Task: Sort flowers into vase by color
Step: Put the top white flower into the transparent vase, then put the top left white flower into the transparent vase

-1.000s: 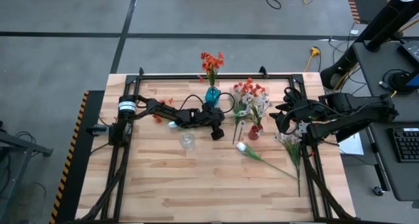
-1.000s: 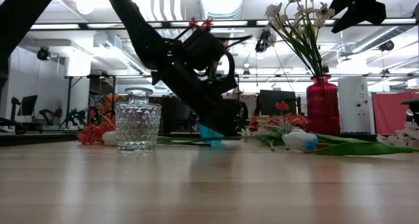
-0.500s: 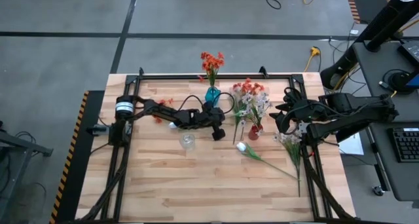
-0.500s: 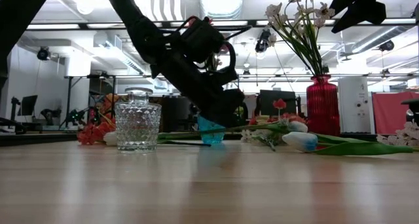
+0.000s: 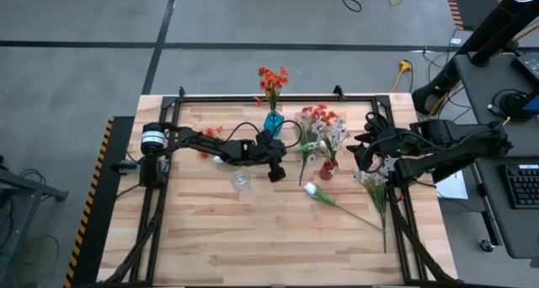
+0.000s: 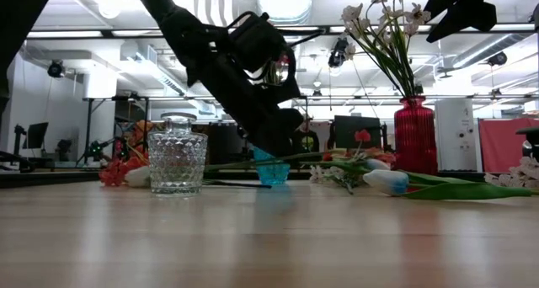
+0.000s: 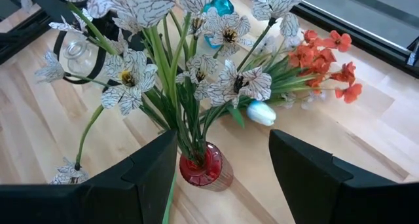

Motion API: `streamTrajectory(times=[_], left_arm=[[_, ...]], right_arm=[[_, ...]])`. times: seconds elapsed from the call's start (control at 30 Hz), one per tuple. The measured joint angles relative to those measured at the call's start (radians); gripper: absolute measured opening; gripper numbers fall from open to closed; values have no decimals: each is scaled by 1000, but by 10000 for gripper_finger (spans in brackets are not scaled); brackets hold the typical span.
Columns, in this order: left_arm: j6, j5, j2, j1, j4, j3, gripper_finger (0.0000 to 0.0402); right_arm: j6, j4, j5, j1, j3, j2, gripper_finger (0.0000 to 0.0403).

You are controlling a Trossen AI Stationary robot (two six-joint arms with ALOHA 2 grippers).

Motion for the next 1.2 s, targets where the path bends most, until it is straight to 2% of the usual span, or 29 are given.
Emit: streamTrajectory(times=[0.17,0.4,0.57,0.73,1.1,1.2], left_arm=[[-15,1,2,0,7,0,16],[-18,18,2,-1,1,0,69],[41,72,-68,-8,-251,4,102],[94,74,-155,-10,-510,6,108],[141,74,-396,-13,-581,6,102],[159,74,-446,-13,-701,6,102]], right_arm=[[0,0,0,0,0,0,233],[0,0,0,0,0,0,233],[0,0,0,0,0,0,233],[0,0,0,0,0,0,233],[0,0,0,0,0,0,233],[0,0,0,0,0,0,233]])
